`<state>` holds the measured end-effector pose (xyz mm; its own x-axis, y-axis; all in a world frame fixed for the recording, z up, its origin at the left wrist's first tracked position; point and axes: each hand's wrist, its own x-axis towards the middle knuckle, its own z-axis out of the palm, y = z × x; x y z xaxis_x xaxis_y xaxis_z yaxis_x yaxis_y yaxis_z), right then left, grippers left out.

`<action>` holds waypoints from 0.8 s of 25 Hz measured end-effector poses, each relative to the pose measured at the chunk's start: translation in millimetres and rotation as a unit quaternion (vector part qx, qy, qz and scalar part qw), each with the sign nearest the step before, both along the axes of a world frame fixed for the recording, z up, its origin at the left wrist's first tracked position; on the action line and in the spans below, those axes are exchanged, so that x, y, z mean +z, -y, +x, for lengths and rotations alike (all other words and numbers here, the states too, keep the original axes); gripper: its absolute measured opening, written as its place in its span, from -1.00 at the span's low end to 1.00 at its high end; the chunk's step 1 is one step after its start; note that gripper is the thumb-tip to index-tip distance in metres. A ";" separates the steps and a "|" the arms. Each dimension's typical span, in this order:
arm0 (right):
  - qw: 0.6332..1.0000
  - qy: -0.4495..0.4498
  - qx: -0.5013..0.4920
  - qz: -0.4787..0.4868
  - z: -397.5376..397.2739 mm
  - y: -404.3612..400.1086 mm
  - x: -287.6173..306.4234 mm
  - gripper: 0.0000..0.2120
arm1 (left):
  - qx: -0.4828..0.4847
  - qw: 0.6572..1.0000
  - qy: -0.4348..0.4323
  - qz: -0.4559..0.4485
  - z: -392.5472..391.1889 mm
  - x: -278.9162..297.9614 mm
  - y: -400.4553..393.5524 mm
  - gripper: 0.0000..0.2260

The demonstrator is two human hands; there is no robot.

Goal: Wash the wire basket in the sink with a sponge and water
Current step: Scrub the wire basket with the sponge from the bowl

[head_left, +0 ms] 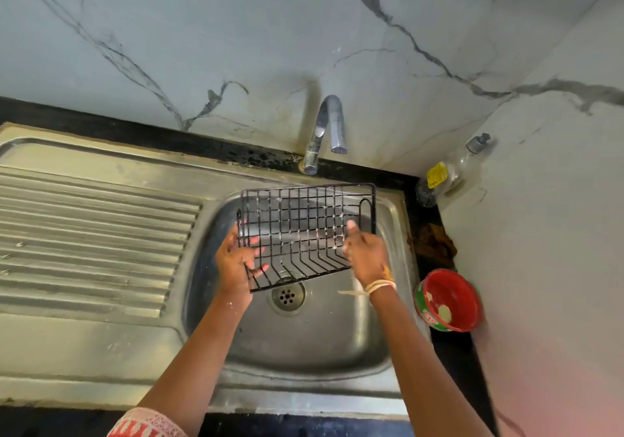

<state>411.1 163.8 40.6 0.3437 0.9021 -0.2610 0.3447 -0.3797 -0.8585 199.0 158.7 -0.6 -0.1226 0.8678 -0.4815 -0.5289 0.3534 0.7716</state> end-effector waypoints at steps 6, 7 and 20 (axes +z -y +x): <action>0.966 0.141 -0.216 -0.019 141.4 49.0 35.1 -0.54 | -0.049 0.998 0.022 -0.036 39.5 -0.5 11.2 -0.22; 0.957 0.172 -0.232 -0.020 148.0 55.1 35.2 -0.51 | -0.053 0.998 0.020 -0.039 42.6 -0.9 11.7 -0.19; 0.957 0.039 -0.074 -0.278 167.6 58.2 13.3 -0.66 | -0.036 0.996 0.031 -0.075 54.2 0.6 25.7 -0.31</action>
<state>578.7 105.6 53.9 0.4944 0.5712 -0.6552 0.3073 -0.8200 -0.4830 253.1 133.0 0.0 -0.0281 0.7910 -0.6112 -0.5432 0.5012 0.6736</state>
